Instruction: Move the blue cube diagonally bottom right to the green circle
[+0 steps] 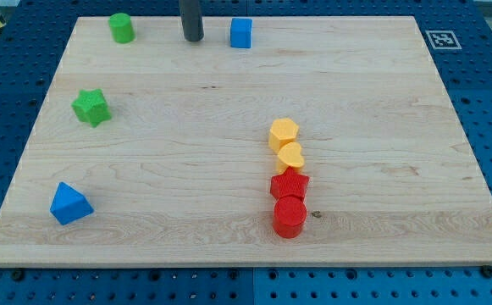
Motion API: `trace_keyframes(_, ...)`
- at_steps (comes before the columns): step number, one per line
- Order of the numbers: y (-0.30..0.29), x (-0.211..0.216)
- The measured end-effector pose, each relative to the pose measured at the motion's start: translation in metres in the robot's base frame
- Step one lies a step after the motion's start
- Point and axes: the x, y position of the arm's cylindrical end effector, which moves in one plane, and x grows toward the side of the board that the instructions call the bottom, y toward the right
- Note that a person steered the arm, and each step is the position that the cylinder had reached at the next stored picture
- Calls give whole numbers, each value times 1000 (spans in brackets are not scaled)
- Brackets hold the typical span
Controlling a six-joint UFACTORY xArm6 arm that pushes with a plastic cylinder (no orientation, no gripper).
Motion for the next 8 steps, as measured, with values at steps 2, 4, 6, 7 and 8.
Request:
trace_keyframes(2, 46, -12)
trace_keyframes(4, 88, 2)
trace_keyframes(6, 104, 9)
trace_keyframes(7, 106, 21)
trace_keyframes(8, 124, 31)
